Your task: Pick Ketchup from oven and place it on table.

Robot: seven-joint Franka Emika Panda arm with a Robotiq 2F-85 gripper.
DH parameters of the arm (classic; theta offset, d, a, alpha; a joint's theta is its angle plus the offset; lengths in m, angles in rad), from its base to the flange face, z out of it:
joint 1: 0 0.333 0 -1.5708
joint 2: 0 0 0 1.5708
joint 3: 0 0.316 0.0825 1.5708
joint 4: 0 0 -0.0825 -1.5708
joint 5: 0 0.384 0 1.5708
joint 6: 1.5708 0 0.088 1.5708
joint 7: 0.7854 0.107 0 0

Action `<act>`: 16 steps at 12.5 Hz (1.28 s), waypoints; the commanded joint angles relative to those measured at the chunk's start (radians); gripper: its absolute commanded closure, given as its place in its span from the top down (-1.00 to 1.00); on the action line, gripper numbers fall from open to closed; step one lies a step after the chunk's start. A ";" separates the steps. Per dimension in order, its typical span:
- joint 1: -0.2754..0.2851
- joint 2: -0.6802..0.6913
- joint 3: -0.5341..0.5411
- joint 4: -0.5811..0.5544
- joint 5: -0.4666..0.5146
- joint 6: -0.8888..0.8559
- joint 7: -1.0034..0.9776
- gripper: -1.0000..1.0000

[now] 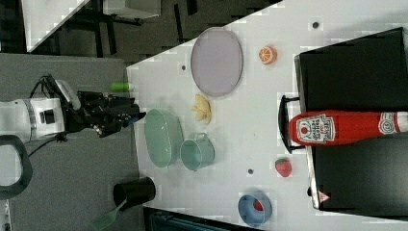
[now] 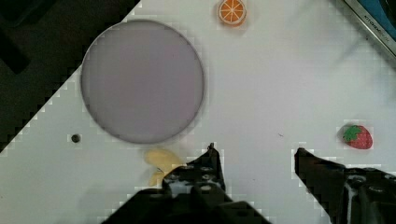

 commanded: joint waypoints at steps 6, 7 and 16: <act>-0.056 -0.296 -0.087 -0.110 -0.041 -0.163 0.018 1.00; -0.065 -0.289 -0.116 -0.110 -0.044 -0.144 0.018 1.00; -0.113 -0.027 -0.461 -0.105 -0.043 0.124 0.018 1.00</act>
